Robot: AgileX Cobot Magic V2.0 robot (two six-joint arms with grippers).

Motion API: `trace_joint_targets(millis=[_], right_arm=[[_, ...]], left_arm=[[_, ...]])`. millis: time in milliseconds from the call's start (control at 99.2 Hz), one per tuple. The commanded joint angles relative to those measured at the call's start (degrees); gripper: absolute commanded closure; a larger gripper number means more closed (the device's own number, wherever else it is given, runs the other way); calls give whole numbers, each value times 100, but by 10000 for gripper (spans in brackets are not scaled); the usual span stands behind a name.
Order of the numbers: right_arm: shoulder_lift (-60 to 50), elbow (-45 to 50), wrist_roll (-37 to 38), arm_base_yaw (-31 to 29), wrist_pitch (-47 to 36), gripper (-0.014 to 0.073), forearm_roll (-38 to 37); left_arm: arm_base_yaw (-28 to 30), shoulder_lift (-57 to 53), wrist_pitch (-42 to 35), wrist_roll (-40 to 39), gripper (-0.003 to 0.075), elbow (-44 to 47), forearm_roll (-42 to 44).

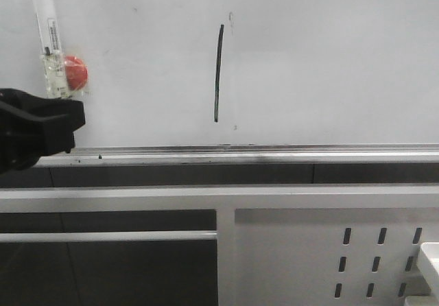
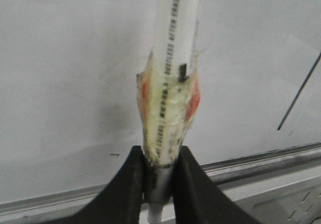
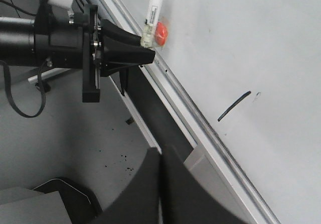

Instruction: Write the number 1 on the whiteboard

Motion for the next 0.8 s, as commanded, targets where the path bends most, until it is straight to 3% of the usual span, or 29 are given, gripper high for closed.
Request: trace_joint_targets(millis=[0,786], right_arm=[[-112,-182,-1,-37,-330,663,-48],[-112,50,-1,-37,-527,663,-48]], left_arm=[[-56,-9,-908,22,740,-123,-129],[-56,54,-899,406,740,-460,-450]])
